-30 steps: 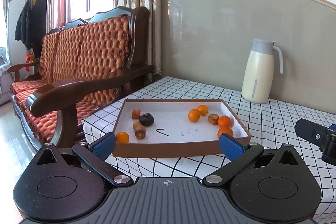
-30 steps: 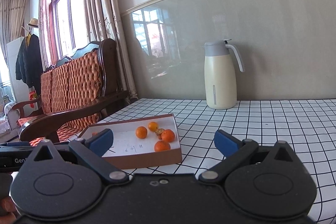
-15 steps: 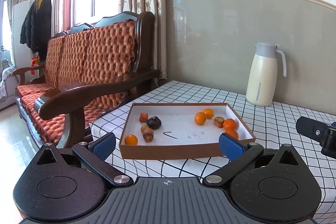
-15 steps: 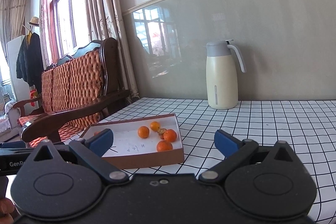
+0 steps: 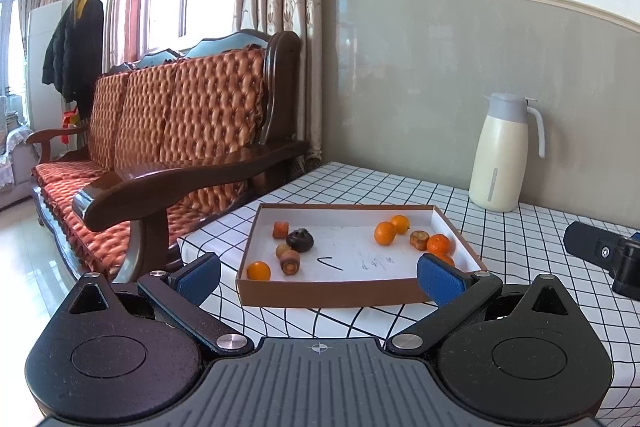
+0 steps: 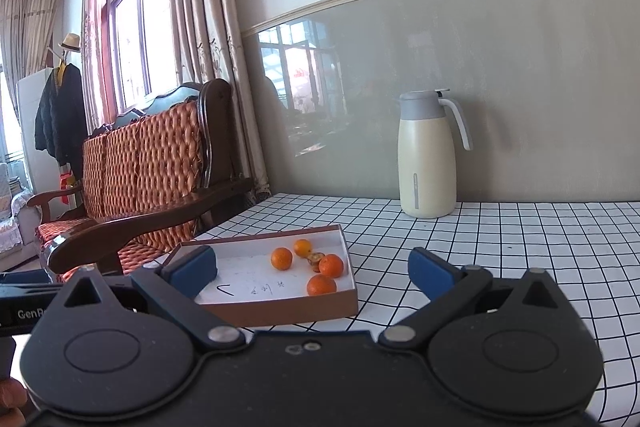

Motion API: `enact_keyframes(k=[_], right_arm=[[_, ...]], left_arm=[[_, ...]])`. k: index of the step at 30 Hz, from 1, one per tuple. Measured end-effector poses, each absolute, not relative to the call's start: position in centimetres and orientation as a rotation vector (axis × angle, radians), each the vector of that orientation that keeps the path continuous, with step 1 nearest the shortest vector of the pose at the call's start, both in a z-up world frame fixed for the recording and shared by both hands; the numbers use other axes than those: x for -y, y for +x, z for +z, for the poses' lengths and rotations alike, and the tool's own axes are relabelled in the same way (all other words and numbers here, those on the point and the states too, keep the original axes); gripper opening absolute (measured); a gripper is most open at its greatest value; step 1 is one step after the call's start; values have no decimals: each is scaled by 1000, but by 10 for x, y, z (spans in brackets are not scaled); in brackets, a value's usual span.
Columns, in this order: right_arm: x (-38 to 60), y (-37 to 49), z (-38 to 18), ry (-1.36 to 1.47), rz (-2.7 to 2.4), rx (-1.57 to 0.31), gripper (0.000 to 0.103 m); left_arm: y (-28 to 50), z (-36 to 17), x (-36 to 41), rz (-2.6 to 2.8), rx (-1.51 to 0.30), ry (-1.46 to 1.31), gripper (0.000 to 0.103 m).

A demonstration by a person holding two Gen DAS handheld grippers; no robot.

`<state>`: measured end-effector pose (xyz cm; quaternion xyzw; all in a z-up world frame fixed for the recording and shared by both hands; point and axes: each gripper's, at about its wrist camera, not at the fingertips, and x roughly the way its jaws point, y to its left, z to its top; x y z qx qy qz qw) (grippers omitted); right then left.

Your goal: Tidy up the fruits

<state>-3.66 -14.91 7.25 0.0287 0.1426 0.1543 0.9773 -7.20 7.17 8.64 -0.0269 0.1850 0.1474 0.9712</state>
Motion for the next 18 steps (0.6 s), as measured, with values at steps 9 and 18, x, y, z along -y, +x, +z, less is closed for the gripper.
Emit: enact_keyframes(k=[9, 18], right_arm=[[146, -34, 72, 62, 316, -295, 97], [143, -33, 66, 59, 326, -312, 97]], left_arm=[[-71, 87, -74, 301, -377, -58, 103], [-71, 81, -72, 254, -346, -56, 103]])
